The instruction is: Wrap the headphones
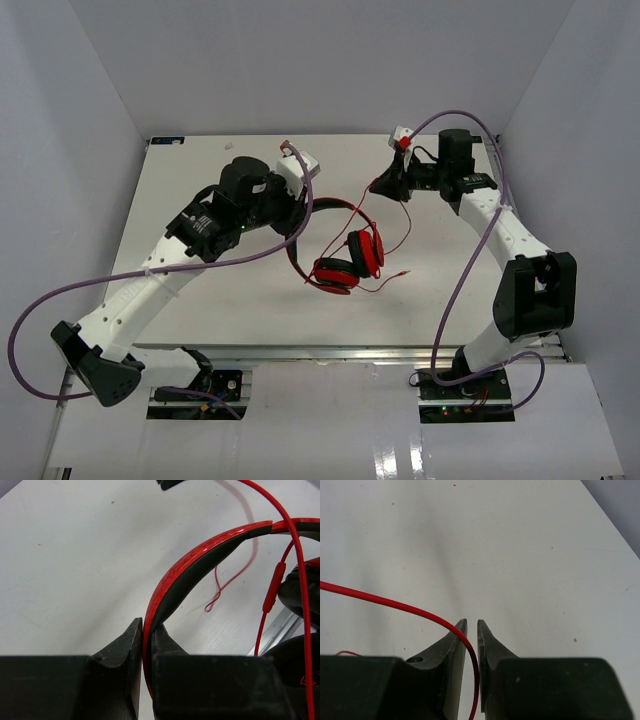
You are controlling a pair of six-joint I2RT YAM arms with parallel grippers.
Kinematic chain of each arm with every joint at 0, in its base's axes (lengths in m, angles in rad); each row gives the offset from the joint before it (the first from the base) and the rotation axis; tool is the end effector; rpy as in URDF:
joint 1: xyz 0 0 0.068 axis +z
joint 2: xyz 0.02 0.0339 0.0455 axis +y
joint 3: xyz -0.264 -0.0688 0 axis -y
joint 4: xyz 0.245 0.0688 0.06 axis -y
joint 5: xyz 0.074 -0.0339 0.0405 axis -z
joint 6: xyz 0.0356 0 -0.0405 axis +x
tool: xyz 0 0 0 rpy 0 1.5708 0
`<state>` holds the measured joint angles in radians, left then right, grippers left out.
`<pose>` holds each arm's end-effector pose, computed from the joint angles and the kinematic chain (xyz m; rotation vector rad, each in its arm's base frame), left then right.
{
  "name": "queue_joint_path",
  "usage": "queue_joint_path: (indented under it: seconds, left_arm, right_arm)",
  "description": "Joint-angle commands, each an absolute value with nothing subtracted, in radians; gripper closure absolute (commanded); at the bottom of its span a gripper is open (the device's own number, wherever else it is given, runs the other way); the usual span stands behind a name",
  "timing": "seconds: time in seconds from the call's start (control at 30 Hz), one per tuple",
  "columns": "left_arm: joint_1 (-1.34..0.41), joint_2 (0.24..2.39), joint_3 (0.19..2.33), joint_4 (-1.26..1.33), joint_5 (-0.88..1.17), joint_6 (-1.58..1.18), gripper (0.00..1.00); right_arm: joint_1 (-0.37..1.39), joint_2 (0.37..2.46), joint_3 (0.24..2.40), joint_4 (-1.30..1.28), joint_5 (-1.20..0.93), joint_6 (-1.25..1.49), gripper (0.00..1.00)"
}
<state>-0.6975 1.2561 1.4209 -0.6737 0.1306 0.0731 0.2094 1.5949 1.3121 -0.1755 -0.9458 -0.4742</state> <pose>0.2006 -0.1741 0.4107 0.8700 1.9292 -0.5130 0.3495 0.1038 0.3247 -1.1523 1.5165 0.7715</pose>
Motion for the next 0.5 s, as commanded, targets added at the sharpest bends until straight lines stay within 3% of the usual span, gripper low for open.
queue_joint_path:
  seconds: [0.0, 0.1, 0.27, 0.47]
  left_arm:
    - [-0.701, 1.161, 1.440, -0.466, 0.188, -0.079, 1.00]
    - [-0.702, 1.156, 1.468, -0.397, 0.139, -0.197, 1.00]
    - [-0.703, 1.189, 1.471, -0.208, 0.034, -0.441, 1.00]
    - [-0.706, 1.242, 1.429, -0.019, -0.130, -0.698, 1.00]
  right_arm:
    - [0.210, 1.584, 1.216, -0.100, -0.959, -0.439, 0.80]
    - [0.214, 1.569, 1.149, -0.016, -1.079, -0.328, 0.81]
    - [0.262, 1.537, 0.999, 0.399, -1.236, -0.005, 0.80]
    - [0.359, 1.529, 0.957, 0.653, -1.263, 0.275, 0.80]
